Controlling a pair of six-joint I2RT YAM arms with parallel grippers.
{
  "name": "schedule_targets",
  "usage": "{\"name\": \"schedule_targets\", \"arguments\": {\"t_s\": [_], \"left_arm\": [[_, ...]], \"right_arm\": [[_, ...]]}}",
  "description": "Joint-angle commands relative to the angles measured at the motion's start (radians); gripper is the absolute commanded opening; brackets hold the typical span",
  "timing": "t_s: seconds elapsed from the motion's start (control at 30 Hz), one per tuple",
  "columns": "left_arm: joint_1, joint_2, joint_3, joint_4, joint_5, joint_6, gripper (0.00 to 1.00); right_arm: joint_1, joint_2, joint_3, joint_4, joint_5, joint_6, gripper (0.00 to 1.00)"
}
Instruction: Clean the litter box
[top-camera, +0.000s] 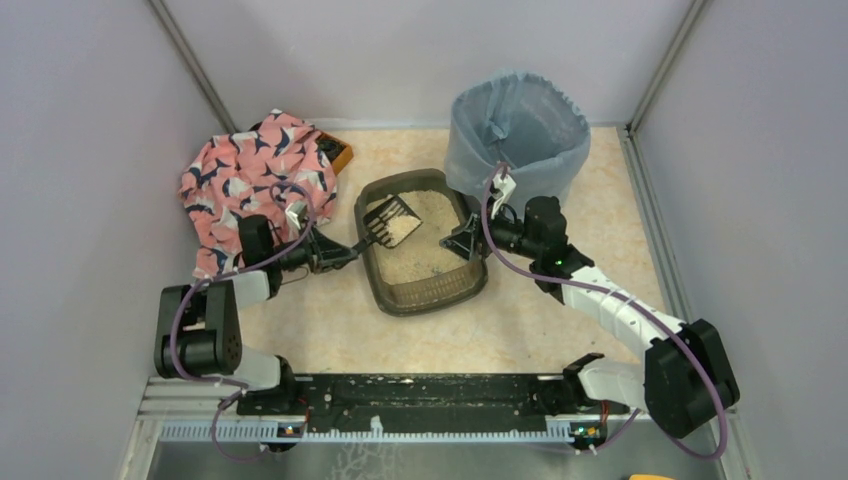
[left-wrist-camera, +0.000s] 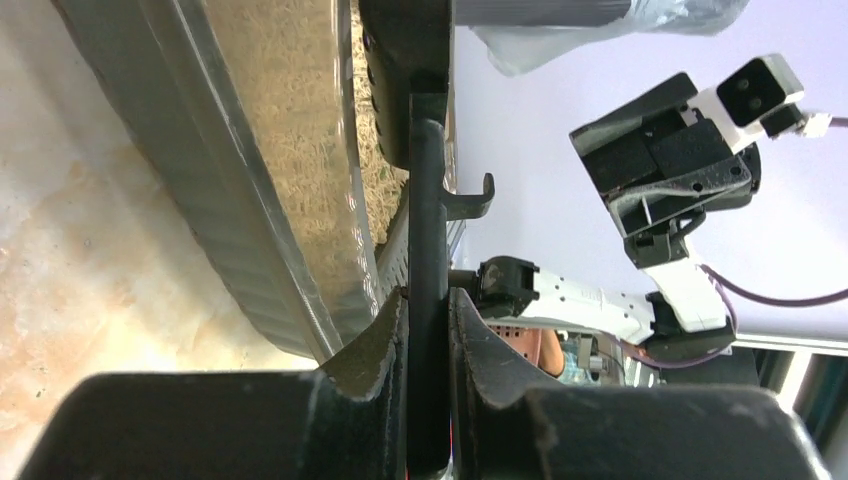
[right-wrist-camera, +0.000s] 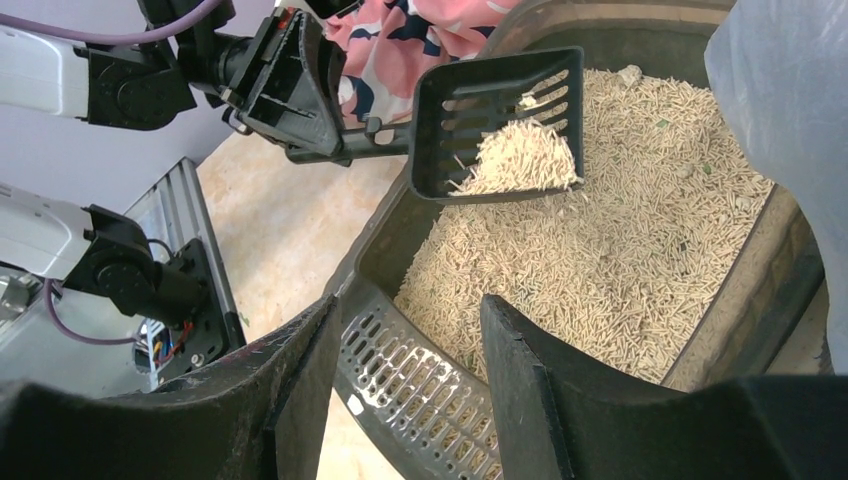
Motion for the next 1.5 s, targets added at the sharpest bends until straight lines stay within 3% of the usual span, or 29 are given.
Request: {"name": "schedule_targets", "arguments": {"t_s": [0.0,0.1,0.2,0.27,0.4,0.47,0.6,0.7,0.8,0.9,1.03,1.1,1.23,1.33,1.4,1.47], "left_arm": [[-0.033,-0.011,0.013,0.029,0.002,0.008,0.00],[-0.016,-0.012,-0.006,0.009,-0.017,0.027,0.00],[-0.032,0.004,-0.052,0.164,0.012,-0.075,0.00],[0.005,-0.010,-0.045,0.097,-0.010,-0.024,0.00],[-0.060,0.018,-0.061,0.199,-0.004,-0.096,0.00],[0.006,0.007,-0.078,0.170,-0.016,-0.076,0.00],[-0.079,0.005,-0.071,0.194,-0.035,-0.097,0.00],[-0.004,-0.027,-0.076,0.084,-0.062,-0.020,0.00],[-0.069,-0.007,-0.081,0.182,-0.039,-0.098,0.00],[-0.019,-0.026,-0.108,0.169,-0.073,-0.088,0.00],[-0.079,0.041,-0.163,0.444,-0.052,-0.269,0.00],[-0.042,0.054,-0.184,0.438,-0.056,-0.257,0.00],[-0.140,0.084,-0.183,0.634,-0.044,-0.391,0.00],[-0.092,0.049,-0.155,0.431,-0.054,-0.253,0.00],[-0.132,0.040,-0.148,0.431,-0.052,-0.270,0.00],[-0.104,0.015,-0.155,0.419,-0.037,-0.249,0.00]], "right_arm": [[-0.008,-0.003,0.006,0.061,-0.002,-0.002,0.54],[-0.008,0.006,0.007,0.066,-0.015,0.003,0.54],[-0.008,0.008,0.011,0.062,-0.011,0.001,0.54],[-0.008,0.009,0.014,0.057,-0.016,0.002,0.54],[-0.007,0.019,0.013,0.065,-0.015,0.004,0.54],[-0.008,0.020,0.016,0.062,-0.023,0.004,0.54],[-0.008,0.021,0.011,0.065,-0.014,0.003,0.54],[-0.008,0.024,0.011,0.074,-0.028,0.010,0.54],[-0.008,0.025,0.009,0.075,-0.022,0.010,0.54],[-0.008,0.032,0.011,0.078,-0.031,0.014,0.54],[-0.008,0.024,0.008,0.071,-0.020,0.008,0.54],[-0.008,0.026,0.010,0.070,-0.027,0.010,0.54],[-0.008,0.022,0.009,0.062,-0.019,0.006,0.54],[-0.008,0.025,0.005,0.074,-0.029,0.013,0.54],[-0.008,0.025,0.007,0.071,-0.026,0.013,0.54],[-0.008,0.025,0.009,0.066,-0.025,0.009,0.54]]}}
